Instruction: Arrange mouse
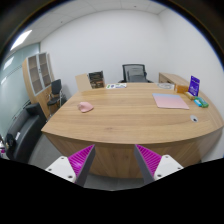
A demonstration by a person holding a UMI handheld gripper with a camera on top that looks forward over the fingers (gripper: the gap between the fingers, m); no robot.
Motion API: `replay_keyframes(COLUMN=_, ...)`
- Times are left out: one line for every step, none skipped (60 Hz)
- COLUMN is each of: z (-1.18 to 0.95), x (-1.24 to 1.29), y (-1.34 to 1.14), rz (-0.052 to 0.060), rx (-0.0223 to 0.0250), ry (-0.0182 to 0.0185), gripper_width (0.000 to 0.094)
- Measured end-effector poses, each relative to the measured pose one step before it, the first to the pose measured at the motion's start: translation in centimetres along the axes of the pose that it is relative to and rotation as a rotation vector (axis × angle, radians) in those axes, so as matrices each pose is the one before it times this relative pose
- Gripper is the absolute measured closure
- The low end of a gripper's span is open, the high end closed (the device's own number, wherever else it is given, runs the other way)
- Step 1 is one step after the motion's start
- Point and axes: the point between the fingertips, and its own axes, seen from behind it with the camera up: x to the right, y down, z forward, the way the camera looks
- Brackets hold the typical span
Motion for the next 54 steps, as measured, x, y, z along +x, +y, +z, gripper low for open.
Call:
replay_keyframes(z=0.128, x=-0.010, y=-0.177, rz=0.0003, rx=0.00691, ry=0.00582, gripper_width=0.0110)
replay_keyframes(z=0.227, x=-0.180, y=-0.239, rz=0.0018, rx=0.00750, ry=0.00734, gripper_width=0.0111)
replay_keyframes(z=0.304, x=-0.435, y=-0.278, rz=0.0052, rx=0.00879, ry=0.00930, gripper_width=0.0110)
replay_keyframes(z=0.298, x=-0.631, y=-0.321, rz=0.0074, rx=0.01109, ry=0.00855, gripper_width=0.0110)
replay_keyframes(z=0.199, x=-0.637, y=-0.235, rz=0.0079, rx=0.01246, ry=0.00736, gripper_width=0.0111)
replay_keyframes(z=-0.449, x=2.458, y=-0.081, rz=0.0065, rx=0.01218, ry=0.00715, gripper_width=0.0111)
replay_keyframes(z=1.083, x=-1.568, y=-0.455, rz=0.0090, rx=0.01382, ry=0.00734, gripper_width=0.0112)
replay_keyframes(z=-0.118, x=-2.570, y=-0.335, rz=0.0124, rx=0.00743, ry=0.01659, gripper_width=0.0113)
replay_keyframes(z=0.276, x=-0.659, y=-0.096, rz=0.0089, rx=0.00609, ry=0.01024, gripper_width=0.0114)
replay_keyframes(z=0.311, x=-0.660, y=0.016, rz=0.0074, rx=0.00347, ry=0.00785, gripper_width=0.0114)
replay_keyframes(z=0.244, x=-0.667, y=0.014, rz=0.0053, rx=0.00076, ry=0.00549, gripper_width=0.0113)
replay_keyframes(z=0.282, x=-0.623, y=0.045, rz=0.0031, rx=-0.00137, ry=0.00383, gripper_width=0.0116)
replay_keyframes(z=0.268, x=-0.605, y=0.070, rz=0.0007, rx=-0.00337, ry=0.00351, gripper_width=0.0116)
replay_keyframes(z=0.264, x=-0.522, y=0.049, rz=-0.0014, rx=-0.00313, ry=0.00357, gripper_width=0.0116)
replay_keyframes(z=0.264, x=-0.525, y=-0.020, rz=-0.0035, rx=-0.00144, ry=0.00321, gripper_width=0.0116)
replay_keyframes(z=0.214, x=-0.528, y=-0.094, rz=-0.0051, rx=0.00092, ry=0.00267, gripper_width=0.0116)
replay_keyframes(z=0.278, x=-0.503, y=-0.139, rz=-0.0066, rx=0.00204, ry=0.00200, gripper_width=0.0115)
replay_keyframes(z=0.251, x=-0.486, y=-0.148, rz=-0.0066, rx=0.00275, ry=0.00113, gripper_width=0.0114)
replay_keyframes(z=0.331, x=-0.498, y=-0.136, rz=-0.0065, rx=0.00221, ry=0.00022, gripper_width=0.0117)
replay_keyframes(z=0.305, x=-0.509, y=-0.122, rz=-0.0056, rx=0.00138, ry=-0.00111, gripper_width=0.0114)
replay_keyframes(z=0.372, x=-0.432, y=0.045, rz=-0.0060, rx=0.00268, ry=-0.00251, gripper_width=0.0114)
replay_keyframes(z=0.301, x=-0.485, y=-0.151, rz=-0.0037, rx=0.00014, ry=-0.00330, gripper_width=0.0116)
replay_keyframes(z=0.319, x=-0.478, y=-0.195, rz=-0.0026, rx=0.00111, ry=-0.00323, gripper_width=0.0117)
replay_keyframes(z=0.369, x=-0.492, y=-0.155, rz=-0.0013, rx=0.00162, ry=-0.00417, gripper_width=0.0117)
replay_keyframes(z=0.424, x=-0.479, y=-0.158, rz=-0.0009, rx=0.00092, ry=-0.00430, gripper_width=0.0117)
replay_keyframes(z=0.423, x=-0.503, y=-0.127, rz=-0.0008, rx=-0.00037, ry=-0.00459, gripper_width=0.0116)
replay_keyframes(z=0.440, x=-0.522, y=-0.116, rz=-0.0017, rx=-0.00125, ry=-0.00579, gripper_width=0.0116)
replay_keyframes(z=0.458, x=-0.459, y=-0.192, rz=-0.0022, rx=-0.00061, ry=-0.00631, gripper_width=0.0114)
replay_keyframes(z=0.444, x=-0.490, y=-0.377, rz=-0.0019, rx=-0.00137, ry=-0.00633, gripper_width=0.0115)
replay_keyframes(z=0.622, x=-0.341, y=-0.087, rz=-0.0056, rx=0.00387, ry=-0.00494, gripper_width=0.0117)
replay_keyframes(z=0.570, x=-0.345, y=-0.264, rz=-0.0048, rx=0.00172, ry=-0.00438, gripper_width=0.0116)
replay_keyframes(z=0.587, x=-0.256, y=-0.301, rz=-0.0044, rx=0.00231, ry=-0.00323, gripper_width=0.0117)
replay_keyframes(z=0.596, x=-0.356, y=-0.437, rz=-0.0021, rx=0.00019, ry=-0.00384, gripper_width=0.0116)
replay_keyframes(z=0.740, x=-0.237, y=-0.126, rz=-0.0033, rx=0.00457, ry=-0.00482, gripper_width=0.0116)
replay_keyframes(z=0.604, x=-0.410, y=-0.394, rz=0.0003, rx=-0.00095, ry=-0.00718, gripper_width=0.0116)
replay_keyframes(z=0.805, x=-0.312, y=-0.099, rz=0.0001, rx=0.00310, ry=-0.00791, gripper_width=0.0120)
replay_keyframes(z=0.752, x=-0.347, y=-0.228, rz=0.0033, rx=0.00152, ry=-0.00791, gripper_width=0.0119)
replay_keyframes(z=0.747, x=-0.333, y=-0.319, rz=0.0043, rx=0.00202, ry=-0.00755, gripper_width=0.0120)
replay_keyframes(z=0.760, x=-0.290, y=-0.328, rz=0.0033, rx=0.00179, ry=-0.00768, gripper_width=0.0120)
replay_keyframes(z=0.814, x=-0.256, y=-0.306, rz=0.0020, rx=0.00123, ry=-0.00677, gripper_width=0.0118)
replay_keyframes(z=0.869, x=-0.216, y=-0.300, rz=0.0000, rx=0.00153, ry=-0.00577, gripper_width=0.0118)
replay_keyframes(z=0.750, x=-0.235, y=-0.464, rz=0.0000, rx=-0.00040, ry=-0.00479, gripper_width=0.0118)
replay_keyframes(z=0.837, x=-0.091, y=-0.152, rz=-0.0044, rx=0.00302, ry=-0.00373, gripper_width=0.0118)
replay_keyframes(z=0.793, x=-0.186, y=-0.268, rz=-0.0049, rx=0.00065, ry=-0.00440, gripper_width=0.0120)
replay_keyframes(z=0.793, x=-0.151, y=-0.314, rz=-0.0073, rx=0.00090, ry=-0.00516, gripper_width=0.0120)
replay_keyframes(z=0.760, x=-0.140, y=-0.335, rz=-0.0092, rx=0.00159, ry=-0.00552, gripper_width=0.0121)
replay_keyframes(z=0.759, x=-0.167, y=-0.334, rz=-0.0112, rx=0.00206, ry=-0.00566, gripper_width=0.0122)
replay_keyframes(z=0.779, x=-0.136, y=-0.304, rz=-0.0125, rx=0.00058, ry=-0.00483, gripper_width=0.0123)
replay_keyframes(z=0.772, x=-0.128, y=-0.225, rz=-0.0129, rx=-0.00141, ry=-0.00451, gripper_width=0.0123)
replay_keyframes(z=0.747, x=-0.155, y=-0.195, rz=-0.0130, rx=-0.00248, ry=-0.00478, gripper_width=0.0120)
replay_keyframes(z=0.787, x=-0.201, y=-0.128, rz=-0.0112, rx=-0.00280, ry=-0.00684, gripper_width=0.0120)
replay_keyframes(z=0.746, x=-0.194, y=-0.120, rz=-0.0085, rx=-0.00288, ry=-0.00817, gripper_width=0.0121)
replay_keyframes(z=0.722, x=-0.143, y=-0.156, rz=-0.0057, rx=-0.00259, ry=-0.00839, gripper_width=0.0121)
replay_keyframes(z=0.734, x=-0.135, y=-0.177, rz=-0.0033, rx=-0.00230, ry=-0.00829, gripper_width=0.0121)
